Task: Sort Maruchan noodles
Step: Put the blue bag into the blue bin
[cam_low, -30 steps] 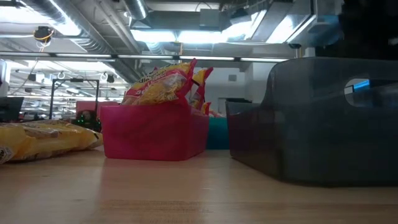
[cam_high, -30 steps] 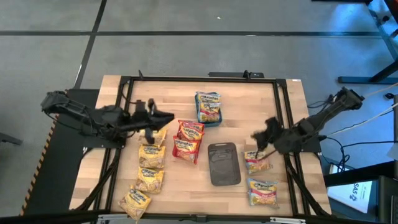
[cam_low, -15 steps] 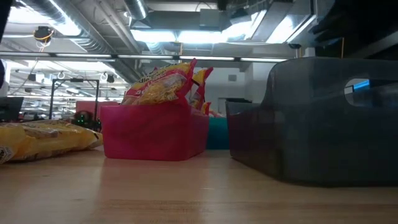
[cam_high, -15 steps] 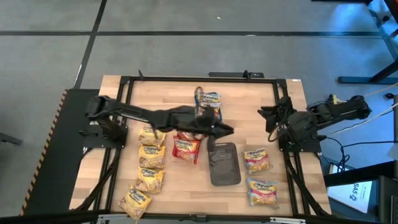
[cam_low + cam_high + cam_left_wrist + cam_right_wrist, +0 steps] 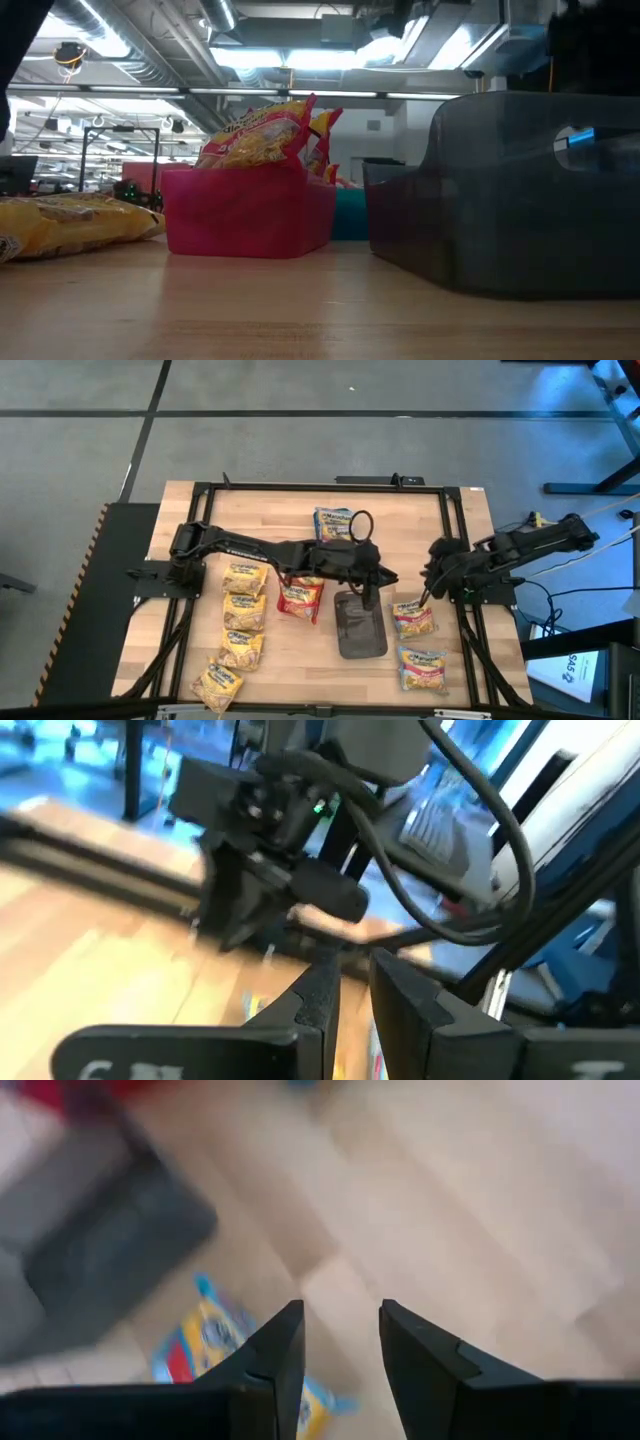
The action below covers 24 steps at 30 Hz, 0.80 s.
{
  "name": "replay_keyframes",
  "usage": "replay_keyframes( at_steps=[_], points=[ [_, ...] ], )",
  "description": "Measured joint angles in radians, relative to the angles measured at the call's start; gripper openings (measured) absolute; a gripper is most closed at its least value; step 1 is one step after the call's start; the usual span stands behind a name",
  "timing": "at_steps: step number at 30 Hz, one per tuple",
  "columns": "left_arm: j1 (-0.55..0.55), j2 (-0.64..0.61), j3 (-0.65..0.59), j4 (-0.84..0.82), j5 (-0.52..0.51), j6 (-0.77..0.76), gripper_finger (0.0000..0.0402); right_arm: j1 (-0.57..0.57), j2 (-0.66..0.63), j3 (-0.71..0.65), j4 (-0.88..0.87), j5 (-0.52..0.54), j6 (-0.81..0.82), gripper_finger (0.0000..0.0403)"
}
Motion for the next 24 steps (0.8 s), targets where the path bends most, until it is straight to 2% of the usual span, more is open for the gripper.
replay_keyframes(
  at_steps=[7,11,14,21,24],
  points=[
    [-0.010,0.001,0.000,-0.098,-0.008,-0.024,0.0053,0.000,0.026,-0.180,0.162,-0.156,-0.021,0.0129],
    [-0.024,0.001,0.000,-0.124,-0.001,-0.018,0.0053,0.000,0.026,-0.235,0.283,-0.229,-0.109,0.0129],
    [-0.026,0.001,0.000,-0.149,0.003,-0.017,0.0053,0.000,0.059,-0.277,0.305,-0.303,-0.182,0.0129],
    [-0.033,0.001,0.000,-0.167,0.004,-0.009,0.0053,0.000,0.116,-0.287,0.332,-0.306,-0.300,0.0129],
    [-0.032,0.001,0.000,-0.183,0.002,-0.013,0.0053,0.000,0.150,-0.287,0.352,-0.363,-0.326,0.0129]
  ],
)
